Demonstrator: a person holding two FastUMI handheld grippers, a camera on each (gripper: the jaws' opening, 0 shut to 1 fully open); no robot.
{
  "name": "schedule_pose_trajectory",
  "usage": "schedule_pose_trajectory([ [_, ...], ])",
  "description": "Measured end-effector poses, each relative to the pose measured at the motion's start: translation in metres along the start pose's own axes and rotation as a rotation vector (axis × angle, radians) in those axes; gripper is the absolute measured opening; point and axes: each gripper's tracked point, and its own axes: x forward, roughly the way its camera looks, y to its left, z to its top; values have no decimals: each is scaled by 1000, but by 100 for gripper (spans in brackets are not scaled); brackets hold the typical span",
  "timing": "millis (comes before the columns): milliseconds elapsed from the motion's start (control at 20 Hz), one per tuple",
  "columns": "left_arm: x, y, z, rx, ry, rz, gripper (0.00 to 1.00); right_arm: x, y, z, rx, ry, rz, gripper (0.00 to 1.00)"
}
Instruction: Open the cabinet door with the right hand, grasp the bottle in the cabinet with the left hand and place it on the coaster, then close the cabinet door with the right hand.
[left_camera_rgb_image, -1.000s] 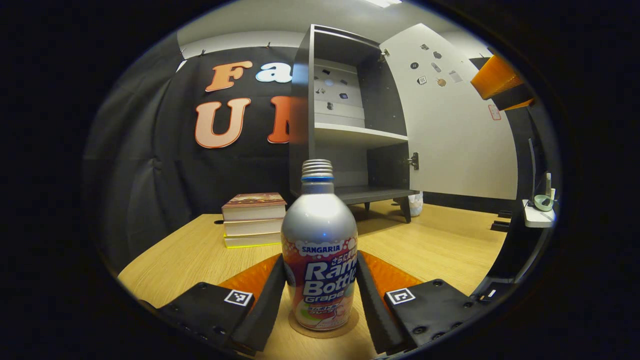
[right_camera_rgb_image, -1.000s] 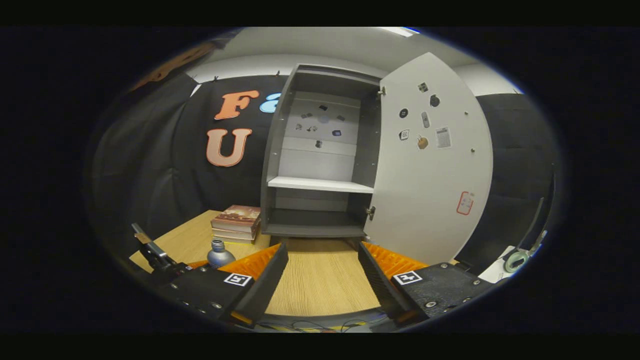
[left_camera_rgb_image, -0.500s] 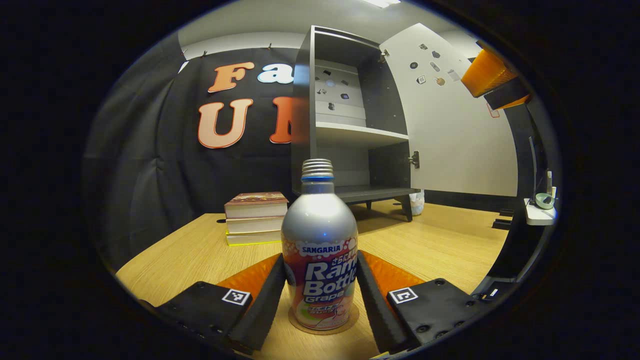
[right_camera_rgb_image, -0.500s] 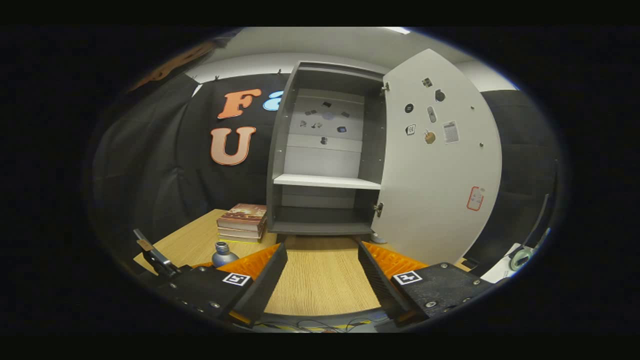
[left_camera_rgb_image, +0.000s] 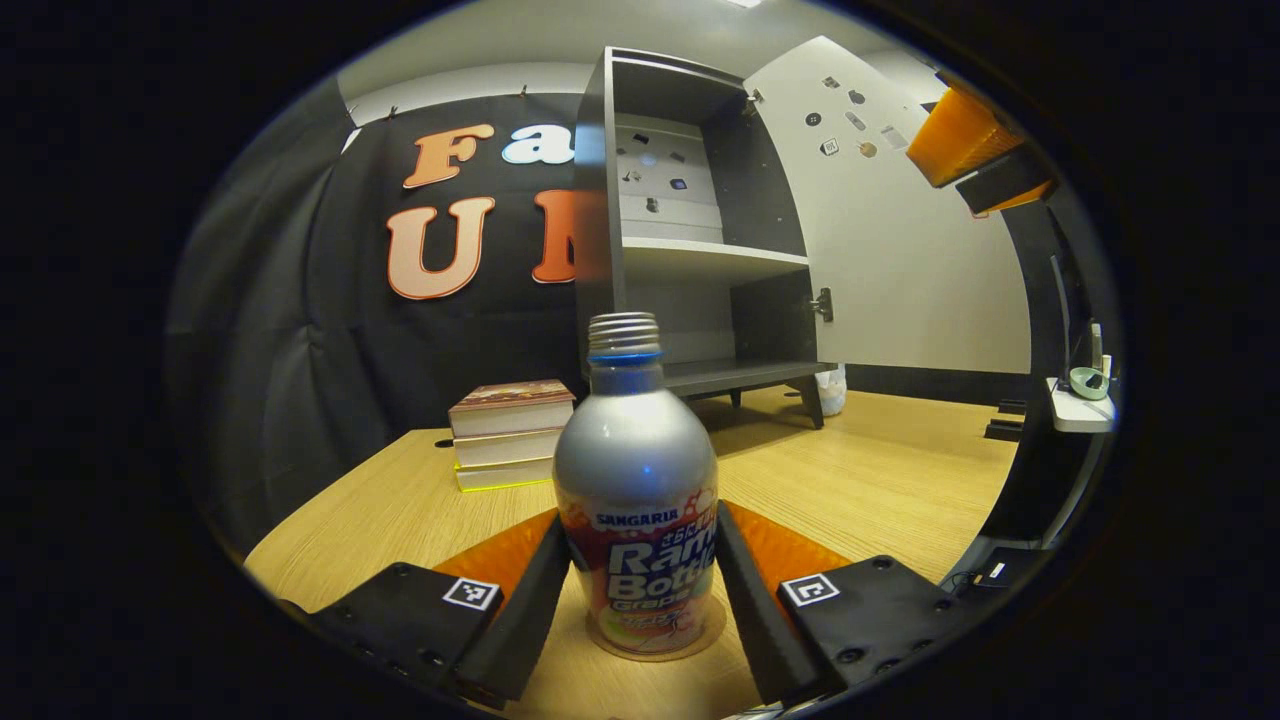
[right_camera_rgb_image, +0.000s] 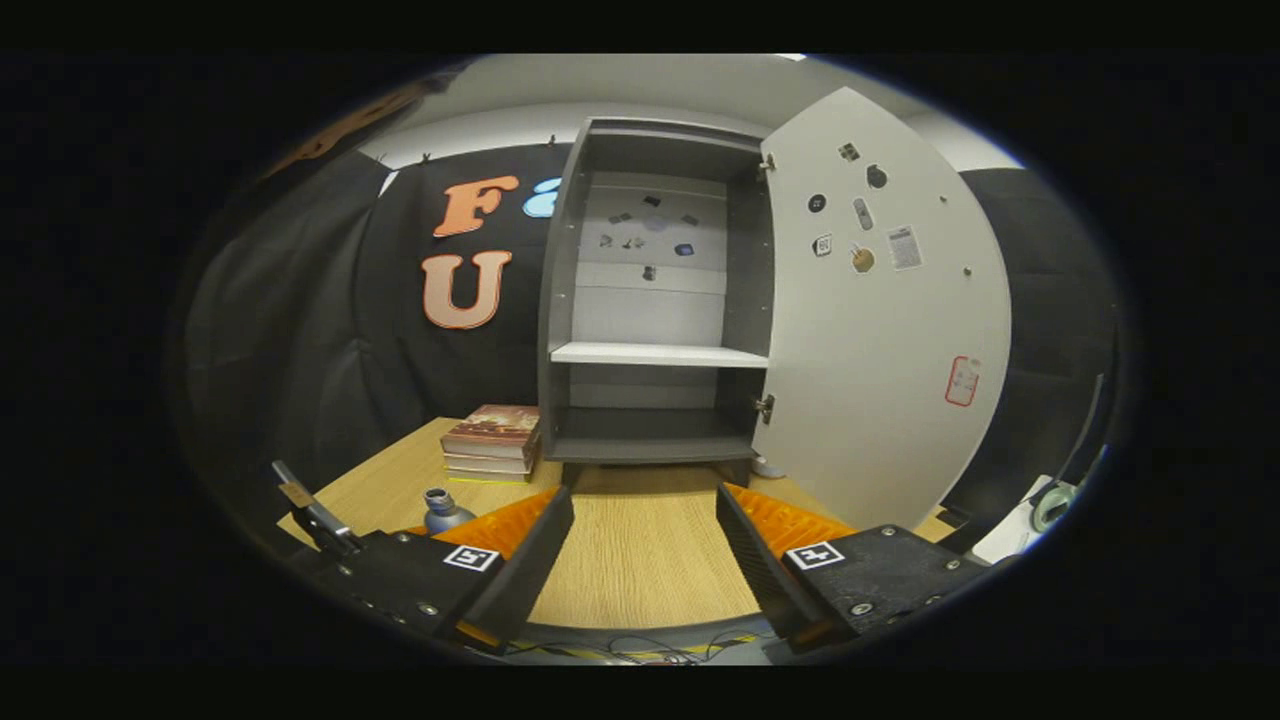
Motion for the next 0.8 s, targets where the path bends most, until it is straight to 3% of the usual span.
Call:
schedule_pose_trajectory([
  [400, 9, 3, 16, -2, -11, 11, 92, -2, -3, 3, 6, 2, -5, 89],
  [800, 27, 6, 100, -23, -88, 10, 92, -13, -38, 45, 50, -66, -55, 89],
])
